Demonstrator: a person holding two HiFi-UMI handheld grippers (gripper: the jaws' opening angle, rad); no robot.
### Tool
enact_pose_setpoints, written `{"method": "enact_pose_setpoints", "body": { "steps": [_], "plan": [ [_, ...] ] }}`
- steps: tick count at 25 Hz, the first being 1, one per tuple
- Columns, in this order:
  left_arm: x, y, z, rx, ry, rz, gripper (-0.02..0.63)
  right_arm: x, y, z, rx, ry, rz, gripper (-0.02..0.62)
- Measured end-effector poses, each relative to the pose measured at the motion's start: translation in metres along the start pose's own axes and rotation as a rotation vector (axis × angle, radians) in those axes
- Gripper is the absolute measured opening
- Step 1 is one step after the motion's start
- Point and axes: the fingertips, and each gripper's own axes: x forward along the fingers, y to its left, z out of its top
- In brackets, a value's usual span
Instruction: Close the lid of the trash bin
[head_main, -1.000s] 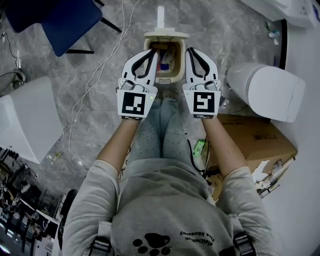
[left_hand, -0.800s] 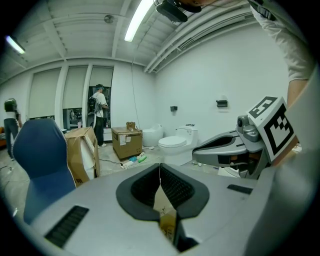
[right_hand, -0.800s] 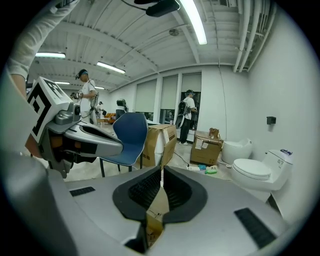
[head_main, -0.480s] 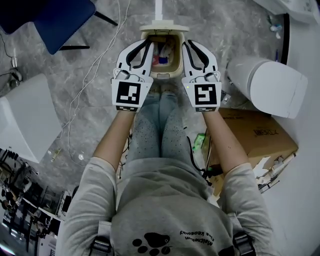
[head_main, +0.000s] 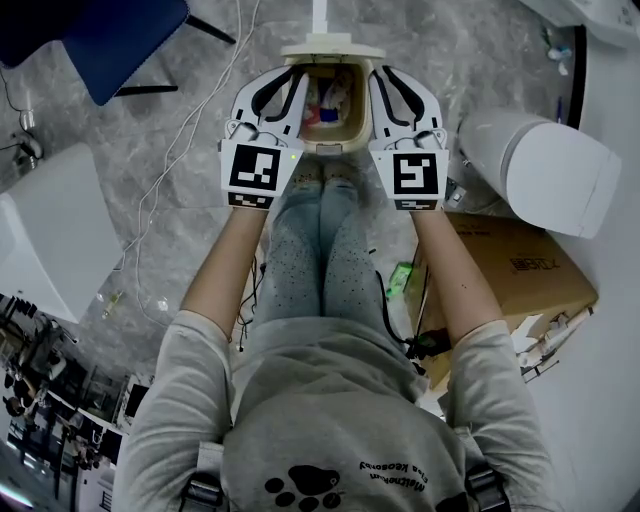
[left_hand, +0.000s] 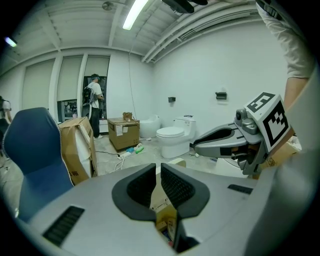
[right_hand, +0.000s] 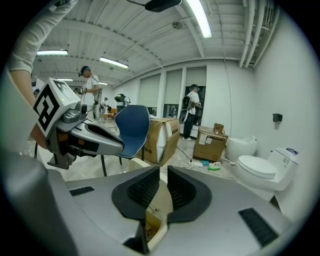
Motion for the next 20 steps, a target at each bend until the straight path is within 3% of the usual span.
{"method": "enact_pose_setpoints", "body": {
  "steps": [2,4,7,9,20],
  "plan": [
    [0.004,0.001,-0.003,-0.002,0.008,-0.008,0.023,0.003,-0.002,-0.005,0.010,0.009,0.004,0.053],
    [0.007,0.003,-0.006,0.001,0.011,-0.013,0.025,0.007,-0.001,-0.009,0.024,0.018,0.015,0.123],
    [0.012,0.005,-0.011,0.001,0.023,-0.025,0.046,0.012,-0.001,-0.016,0.020,0.033,0.019,0.123],
    [0.016,0.006,-0.016,-0.002,0.040,-0.034,0.108,0.015,-0.003,-0.018,0.012,0.040,0.021,0.126],
    [0.033,0.020,-0.027,0.027,0.079,-0.026,0.147,0.029,-0.011,-0.035,0.002,0.090,0.035,0.146]
  ]
}}
